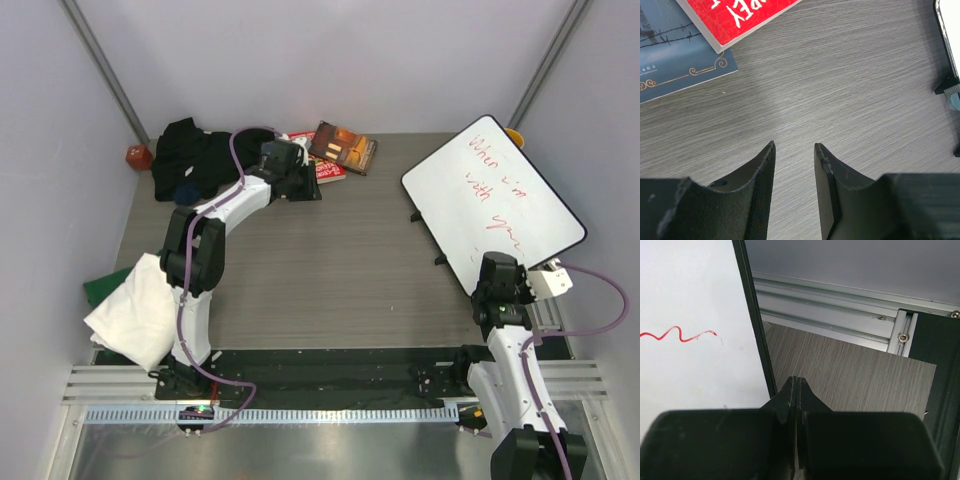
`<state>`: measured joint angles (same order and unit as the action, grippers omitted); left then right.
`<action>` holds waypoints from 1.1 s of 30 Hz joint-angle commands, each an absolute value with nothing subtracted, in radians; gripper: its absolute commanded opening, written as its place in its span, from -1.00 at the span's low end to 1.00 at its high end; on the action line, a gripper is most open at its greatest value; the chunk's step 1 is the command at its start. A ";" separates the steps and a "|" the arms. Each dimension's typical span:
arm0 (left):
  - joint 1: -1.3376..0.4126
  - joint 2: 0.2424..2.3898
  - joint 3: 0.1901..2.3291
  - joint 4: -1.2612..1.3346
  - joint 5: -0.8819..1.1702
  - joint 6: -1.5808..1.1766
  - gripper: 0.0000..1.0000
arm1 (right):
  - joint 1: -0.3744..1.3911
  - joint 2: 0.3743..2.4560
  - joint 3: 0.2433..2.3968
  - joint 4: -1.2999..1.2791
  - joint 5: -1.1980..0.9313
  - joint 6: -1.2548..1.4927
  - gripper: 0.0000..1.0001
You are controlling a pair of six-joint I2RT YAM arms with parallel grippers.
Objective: Fold and stack the t-shirts
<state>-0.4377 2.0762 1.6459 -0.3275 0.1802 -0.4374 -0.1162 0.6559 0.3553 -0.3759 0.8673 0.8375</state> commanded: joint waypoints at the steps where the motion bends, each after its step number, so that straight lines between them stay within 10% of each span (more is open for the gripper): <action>1: -0.440 2.031 1.643 -0.321 0.193 -0.426 -0.24 | -0.120 0.634 0.359 -0.385 0.907 0.836 -0.98; 20: -0.440 2.040 1.641 -0.318 0.213 -0.431 -0.24 | -0.120 0.400 0.368 -0.522 0.986 0.954 -0.01; 33: -0.442 2.037 1.641 -0.316 0.218 -0.430 -0.24 | -0.120 0.445 0.502 -0.660 1.117 1.051 0.12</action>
<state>-0.4381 2.0762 1.6459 -0.3271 0.1955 -0.4374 -0.1162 0.4515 0.4248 -0.6212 1.0027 1.0004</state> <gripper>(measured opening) 0.379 0.563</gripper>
